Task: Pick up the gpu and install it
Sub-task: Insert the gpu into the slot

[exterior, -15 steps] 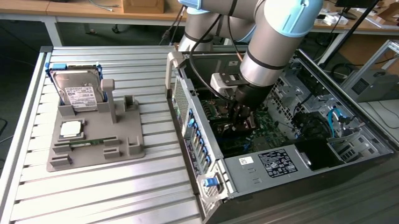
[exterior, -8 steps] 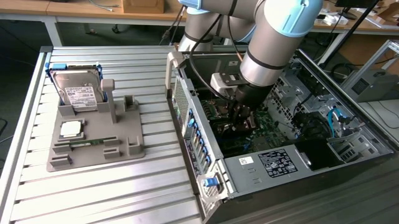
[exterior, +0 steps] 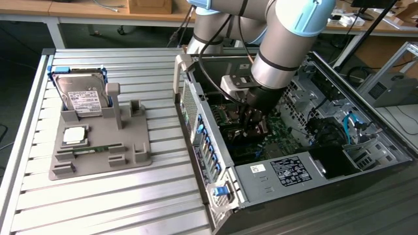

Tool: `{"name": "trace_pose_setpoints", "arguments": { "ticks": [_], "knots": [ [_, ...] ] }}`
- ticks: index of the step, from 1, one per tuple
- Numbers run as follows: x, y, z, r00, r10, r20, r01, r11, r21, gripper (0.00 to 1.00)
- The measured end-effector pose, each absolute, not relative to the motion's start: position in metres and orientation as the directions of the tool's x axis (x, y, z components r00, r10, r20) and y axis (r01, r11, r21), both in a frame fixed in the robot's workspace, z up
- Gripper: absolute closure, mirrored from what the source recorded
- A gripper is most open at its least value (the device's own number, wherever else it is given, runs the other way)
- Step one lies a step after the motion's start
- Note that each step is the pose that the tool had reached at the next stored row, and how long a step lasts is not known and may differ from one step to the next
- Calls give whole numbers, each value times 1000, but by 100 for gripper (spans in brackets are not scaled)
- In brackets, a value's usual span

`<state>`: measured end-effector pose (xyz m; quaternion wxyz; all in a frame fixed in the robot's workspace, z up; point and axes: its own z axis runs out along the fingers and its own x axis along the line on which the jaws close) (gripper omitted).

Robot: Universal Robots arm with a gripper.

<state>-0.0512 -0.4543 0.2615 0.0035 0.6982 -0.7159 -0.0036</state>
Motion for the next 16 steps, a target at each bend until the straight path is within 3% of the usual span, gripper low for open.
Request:
{"name": "trace_pose_setpoints", "arguments": {
  "ticks": [7, 16],
  "knots": [
    [-51, -452, 261, -25, -1000, 2, -1000, 25, 10, 73],
    [-51, -449, 262, -25, -999, 29, -1000, 25, 9, 73]
  ]
}}
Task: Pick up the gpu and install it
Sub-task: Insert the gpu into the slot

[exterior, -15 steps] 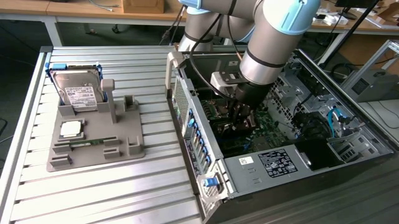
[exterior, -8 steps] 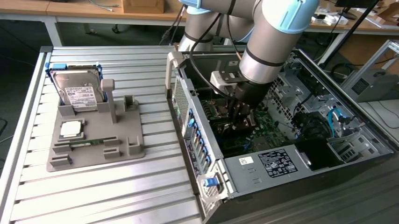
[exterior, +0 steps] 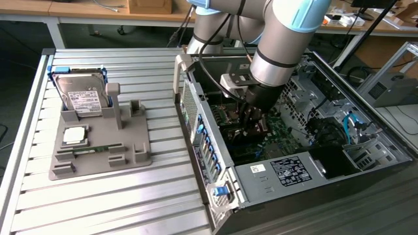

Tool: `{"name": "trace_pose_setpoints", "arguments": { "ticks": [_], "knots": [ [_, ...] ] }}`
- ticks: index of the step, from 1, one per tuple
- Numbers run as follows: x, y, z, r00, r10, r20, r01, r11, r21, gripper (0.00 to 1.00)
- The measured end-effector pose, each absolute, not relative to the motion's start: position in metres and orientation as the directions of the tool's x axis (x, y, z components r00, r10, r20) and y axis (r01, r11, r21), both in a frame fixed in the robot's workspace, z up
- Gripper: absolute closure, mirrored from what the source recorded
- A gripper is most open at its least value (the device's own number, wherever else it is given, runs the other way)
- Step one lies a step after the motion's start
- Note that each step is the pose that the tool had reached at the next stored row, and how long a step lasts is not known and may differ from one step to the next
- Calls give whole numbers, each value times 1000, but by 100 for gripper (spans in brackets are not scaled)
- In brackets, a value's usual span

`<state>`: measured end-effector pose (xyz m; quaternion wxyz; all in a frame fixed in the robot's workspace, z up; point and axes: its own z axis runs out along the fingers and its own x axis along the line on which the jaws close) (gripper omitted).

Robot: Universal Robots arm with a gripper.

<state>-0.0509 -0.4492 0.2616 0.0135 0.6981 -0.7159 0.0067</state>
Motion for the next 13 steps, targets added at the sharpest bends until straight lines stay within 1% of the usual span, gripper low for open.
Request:
{"name": "trace_pose_setpoints", "arguments": {
  "ticks": [13],
  "knots": [
    [-51, -449, 264, -25, -999, 25, -1000, 25, 10, 73]
  ]
}}
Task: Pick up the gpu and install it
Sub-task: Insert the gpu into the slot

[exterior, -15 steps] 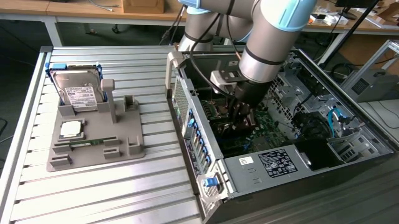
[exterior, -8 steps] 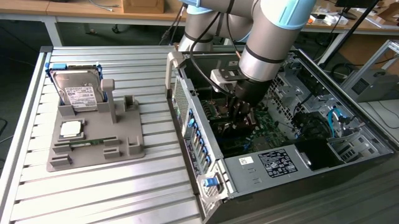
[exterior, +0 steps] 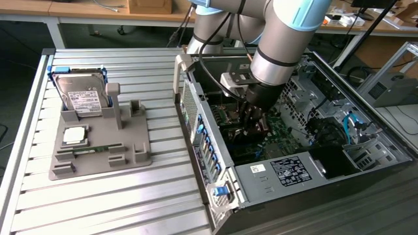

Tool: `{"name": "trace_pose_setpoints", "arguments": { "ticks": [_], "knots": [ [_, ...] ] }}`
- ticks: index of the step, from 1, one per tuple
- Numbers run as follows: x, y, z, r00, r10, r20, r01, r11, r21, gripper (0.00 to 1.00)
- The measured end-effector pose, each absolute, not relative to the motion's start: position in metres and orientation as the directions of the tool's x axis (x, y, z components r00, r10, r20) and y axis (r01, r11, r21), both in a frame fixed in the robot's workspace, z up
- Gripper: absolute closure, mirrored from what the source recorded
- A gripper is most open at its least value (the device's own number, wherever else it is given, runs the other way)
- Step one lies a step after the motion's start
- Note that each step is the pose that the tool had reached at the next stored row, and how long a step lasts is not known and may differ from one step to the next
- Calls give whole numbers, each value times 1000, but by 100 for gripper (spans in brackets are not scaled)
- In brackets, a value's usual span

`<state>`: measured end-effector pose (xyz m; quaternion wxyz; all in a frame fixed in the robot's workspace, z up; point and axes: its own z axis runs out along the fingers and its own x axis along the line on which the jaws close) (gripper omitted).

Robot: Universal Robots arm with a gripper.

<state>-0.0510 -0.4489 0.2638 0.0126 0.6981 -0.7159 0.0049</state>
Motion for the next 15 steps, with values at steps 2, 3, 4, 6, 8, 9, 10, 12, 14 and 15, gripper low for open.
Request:
{"name": "trace_pose_setpoints", "arguments": {
  "ticks": [2, 3, 4, 6, 8, 9, 10, 12, 14, 15],
  "knots": [
    [-51, -449, 264, -25, -999, 24, -1000, 25, 11, 73],
    [-51, -449, 263, -25, -999, 24, -1000, 25, 11, 73],
    [-51, -449, 263, -25, -999, 24, -1000, 25, 11, 73],
    [-51, -449, 263, -25, -999, 26, -1000, 25, 11, 73],
    [-51, -449, 263, -25, -999, 26, -1000, 25, 11, 73],
    [-51, -449, 263, -25, -999, 26, -1000, 25, 11, 73],
    [-51, -449, 263, -25, -999, 26, -1000, 25, 11, 73],
    [-51, -449, 263, -25, -999, 26, -1000, 25, 11, 73],
    [-51, -449, 263, -25, -999, 26, -1000, 25, 11, 73],
    [-51, -449, 263, -25, -999, 26, -1000, 25, 11, 73]
  ]
}}
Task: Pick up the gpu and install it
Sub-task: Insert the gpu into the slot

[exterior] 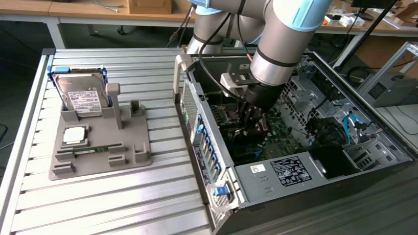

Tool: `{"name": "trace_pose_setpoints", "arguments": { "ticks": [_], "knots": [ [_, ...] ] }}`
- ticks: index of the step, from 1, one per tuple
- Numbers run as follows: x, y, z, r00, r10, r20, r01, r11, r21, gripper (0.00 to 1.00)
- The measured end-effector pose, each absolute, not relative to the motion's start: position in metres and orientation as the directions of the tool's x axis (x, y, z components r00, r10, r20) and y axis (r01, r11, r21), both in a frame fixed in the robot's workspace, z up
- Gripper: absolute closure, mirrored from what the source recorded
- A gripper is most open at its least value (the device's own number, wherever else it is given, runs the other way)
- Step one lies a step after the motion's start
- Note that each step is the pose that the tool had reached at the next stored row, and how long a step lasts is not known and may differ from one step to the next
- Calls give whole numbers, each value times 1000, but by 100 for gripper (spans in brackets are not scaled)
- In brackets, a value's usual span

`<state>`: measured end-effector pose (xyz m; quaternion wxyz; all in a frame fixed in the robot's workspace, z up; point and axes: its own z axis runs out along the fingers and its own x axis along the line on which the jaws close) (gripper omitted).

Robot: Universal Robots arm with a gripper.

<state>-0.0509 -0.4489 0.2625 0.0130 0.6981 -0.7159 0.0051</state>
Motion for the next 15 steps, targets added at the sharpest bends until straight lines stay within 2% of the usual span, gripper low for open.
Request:
{"name": "trace_pose_setpoints", "arguments": {
  "ticks": [15],
  "knots": [
    [-51, -449, 261, -16, -1000, 26, -1000, 16, 11, 73]
  ]
}}
